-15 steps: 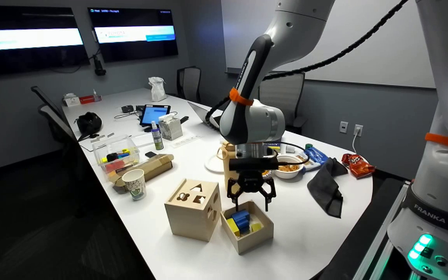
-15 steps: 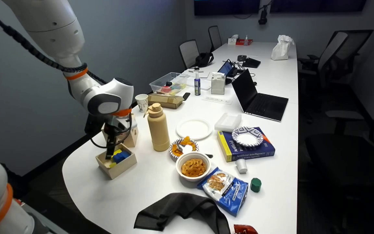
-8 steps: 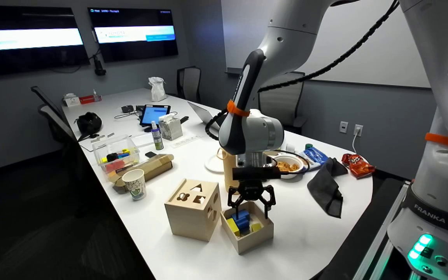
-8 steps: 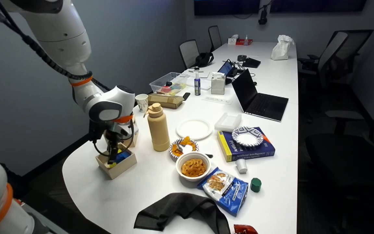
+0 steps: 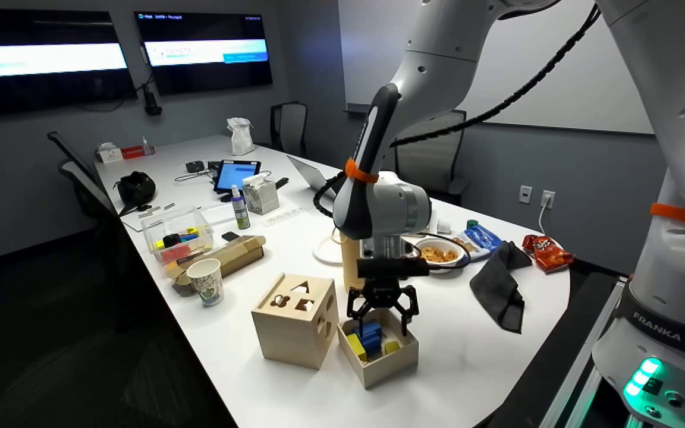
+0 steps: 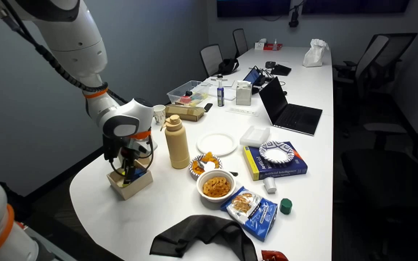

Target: Put a yellow item in the cube

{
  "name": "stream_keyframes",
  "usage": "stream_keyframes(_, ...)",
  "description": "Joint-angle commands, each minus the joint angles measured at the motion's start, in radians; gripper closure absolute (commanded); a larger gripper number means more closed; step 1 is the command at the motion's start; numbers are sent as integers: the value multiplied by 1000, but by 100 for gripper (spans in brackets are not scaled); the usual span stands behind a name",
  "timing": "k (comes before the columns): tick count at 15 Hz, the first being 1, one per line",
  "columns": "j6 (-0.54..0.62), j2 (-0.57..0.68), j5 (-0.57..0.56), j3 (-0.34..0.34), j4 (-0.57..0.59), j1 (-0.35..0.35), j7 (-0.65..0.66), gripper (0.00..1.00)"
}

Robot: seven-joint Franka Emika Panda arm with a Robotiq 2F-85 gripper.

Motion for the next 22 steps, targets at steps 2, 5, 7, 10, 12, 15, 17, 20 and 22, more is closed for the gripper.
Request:
stream_keyframes(2, -42, -9, -54, -23, 20, 38, 49, 0)
stream_keyframes(5, -75, -31, -116, -44, 18, 79, 130, 0)
stream_keyframes(7, -118, -37, -169, -62, 29, 106, 208, 0)
stream_keyframes(10, -170, -25, -215, -83, 58, 131, 293, 0)
stream_keyframes(12, -181, -15, -230, -91, 75, 138, 338, 0)
stream_keyframes(15, -180, 6, -235, -93, 101, 134, 369, 0)
stream_keyframes(17, -183, 18, -238, -93, 114, 127, 371, 0)
stream_keyframes(20, -212, 45, -238, -91, 133, 118, 358, 0)
stream_keyframes(22, -228, 60, -239, -90, 143, 114, 350, 0)
